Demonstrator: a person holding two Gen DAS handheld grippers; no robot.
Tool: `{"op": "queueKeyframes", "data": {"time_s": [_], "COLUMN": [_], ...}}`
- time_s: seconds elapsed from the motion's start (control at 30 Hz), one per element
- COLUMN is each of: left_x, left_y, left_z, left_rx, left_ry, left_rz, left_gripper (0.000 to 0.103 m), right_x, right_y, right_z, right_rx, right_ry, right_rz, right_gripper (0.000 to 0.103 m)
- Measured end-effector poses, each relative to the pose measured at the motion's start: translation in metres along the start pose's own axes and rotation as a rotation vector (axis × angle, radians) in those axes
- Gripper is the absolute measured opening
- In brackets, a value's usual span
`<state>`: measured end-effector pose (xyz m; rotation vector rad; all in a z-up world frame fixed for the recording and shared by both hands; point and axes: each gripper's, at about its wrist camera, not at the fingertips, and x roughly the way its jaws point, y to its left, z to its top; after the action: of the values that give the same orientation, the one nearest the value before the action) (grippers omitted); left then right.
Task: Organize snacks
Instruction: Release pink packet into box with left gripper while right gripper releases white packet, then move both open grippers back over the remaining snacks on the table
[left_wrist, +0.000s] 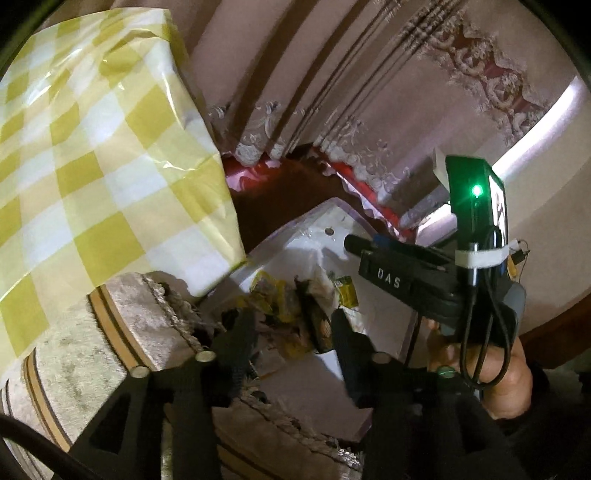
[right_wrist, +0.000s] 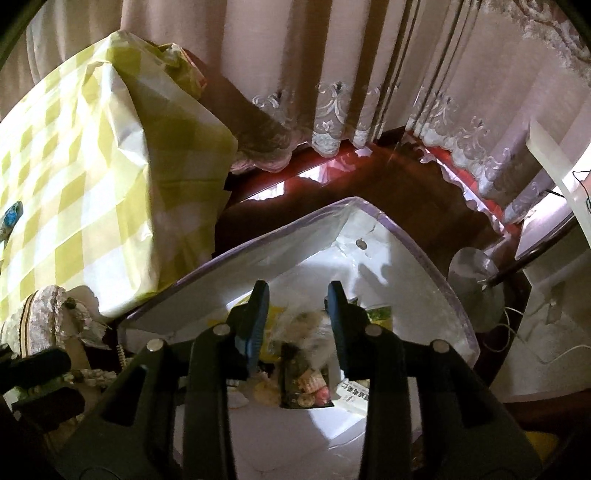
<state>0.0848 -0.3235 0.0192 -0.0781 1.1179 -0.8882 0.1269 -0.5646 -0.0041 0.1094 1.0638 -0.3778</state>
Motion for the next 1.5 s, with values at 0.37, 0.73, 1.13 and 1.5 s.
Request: {"op": "queueKeyframes", "data": {"time_s": [0.37,0.73,1.13,1.5], "left_x": [-0.018,-0.062,-0.134,-0.205], "left_y": [0.018,0.061,0.147,0.236], "left_z": [0.000,-0.010,-0.050,-0.116], "left_rx": [-0.051,-0.144,-0.363,-0.638], "left_ry": [-0.051,-0.137,-0.242,-0.326], "left_rz": [0.071,0.185,0.279,0.444], "left_gripper": [0.049,0.049,0.050,0.051], "right_x": [-0.008,-0.025,-0.047,-0.059], "right_y": [0.027,0.091,0.184,0.278], "right_z": [-0.002,-0.002,-0.011,-0.024], "right_rx": [-0.034,-0.133,-0.280,-0.474], "right_ry": [-0.006,-0.032,-0.040,-0.011], "right_rz": [0.059,0.169,0.320,0.426], "right_gripper": [0.065,0.070,0.075,0.077]}}
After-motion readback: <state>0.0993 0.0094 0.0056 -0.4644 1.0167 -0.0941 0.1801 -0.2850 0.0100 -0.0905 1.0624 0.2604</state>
